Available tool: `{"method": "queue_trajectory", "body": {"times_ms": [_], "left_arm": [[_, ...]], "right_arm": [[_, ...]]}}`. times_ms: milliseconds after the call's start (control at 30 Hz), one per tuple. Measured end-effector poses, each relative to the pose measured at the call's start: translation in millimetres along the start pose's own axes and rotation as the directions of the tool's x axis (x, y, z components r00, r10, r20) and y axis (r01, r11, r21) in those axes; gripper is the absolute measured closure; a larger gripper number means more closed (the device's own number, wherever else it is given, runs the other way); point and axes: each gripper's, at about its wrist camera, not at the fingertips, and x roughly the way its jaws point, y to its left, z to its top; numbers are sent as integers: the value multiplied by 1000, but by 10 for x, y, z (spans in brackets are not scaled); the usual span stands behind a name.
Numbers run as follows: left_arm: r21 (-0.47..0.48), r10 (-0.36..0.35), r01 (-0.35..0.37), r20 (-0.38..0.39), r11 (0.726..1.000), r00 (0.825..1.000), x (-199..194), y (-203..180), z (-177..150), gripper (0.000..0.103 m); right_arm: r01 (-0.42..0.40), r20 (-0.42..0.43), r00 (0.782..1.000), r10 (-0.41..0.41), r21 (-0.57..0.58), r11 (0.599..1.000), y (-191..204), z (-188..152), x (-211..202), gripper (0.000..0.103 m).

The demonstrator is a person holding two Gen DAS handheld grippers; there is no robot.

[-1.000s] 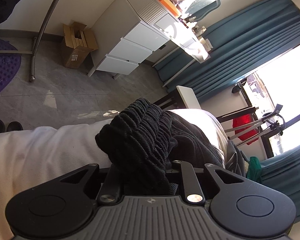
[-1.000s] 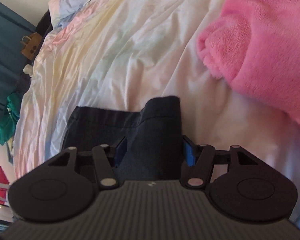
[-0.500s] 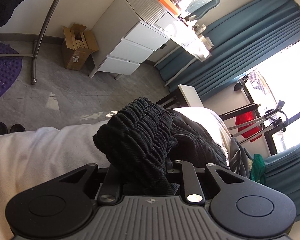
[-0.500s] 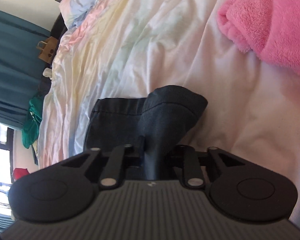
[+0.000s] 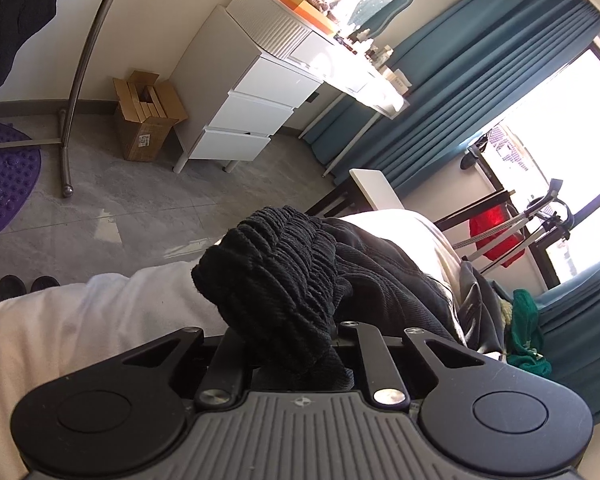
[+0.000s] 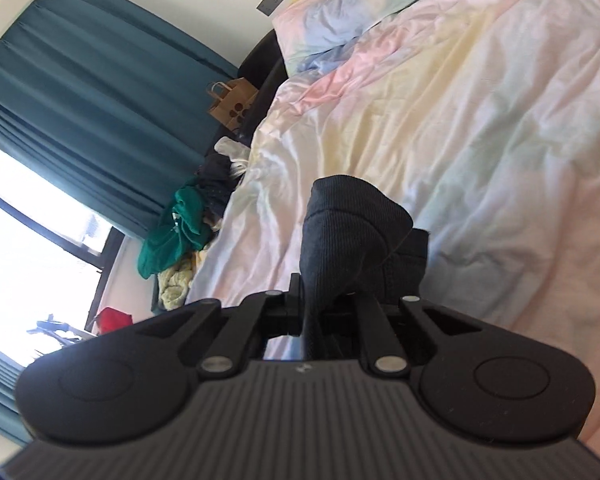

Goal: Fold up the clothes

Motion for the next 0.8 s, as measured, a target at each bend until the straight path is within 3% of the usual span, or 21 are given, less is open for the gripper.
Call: {"method": "queue_trajectory", "body": {"times_ms": [100, 200, 267, 333, 433, 533, 633, 800], "left_arm": [[-65, -35, 31, -48, 997, 998, -120, 106, 61, 90], [-141, -47, 26, -150, 990, 988, -155, 306, 29, 90], [-169, -48, 10, -221, 986, 974, -144, 440, -25, 90], [-178, -39, -9, -267, 984, 963, -127, 552, -71, 90], [-159, -16, -31, -288, 987, 957, -74, 654, -84, 90], [-163, -1, -50, -299, 985, 954, 7, 695, -98, 90], [-144, 22, -69, -304, 987, 953, 95, 674, -97, 89], [-140, 25, -71, -309, 988, 951, 176, 668, -103, 84]], "right_arm": [[-137, 5, 991, 137, 14, 990, 404, 172, 7, 95], [-266, 68, 962, 265, 16, 964, 588, 403, -158, 95], [-280, 114, 953, 281, -30, 960, 537, 568, -291, 95], [-227, 122, 964, 235, -73, 971, 351, 707, -319, 95], [-73, 81, 993, 82, -112, 991, -184, 754, -228, 95], [70, 26, 998, -66, -213, 974, -703, 630, -88, 95], [128, -23, 990, -139, -273, 954, -1088, 462, 48, 95], [97, -78, 990, -114, -198, 976, -1371, 366, 163, 93]]}}
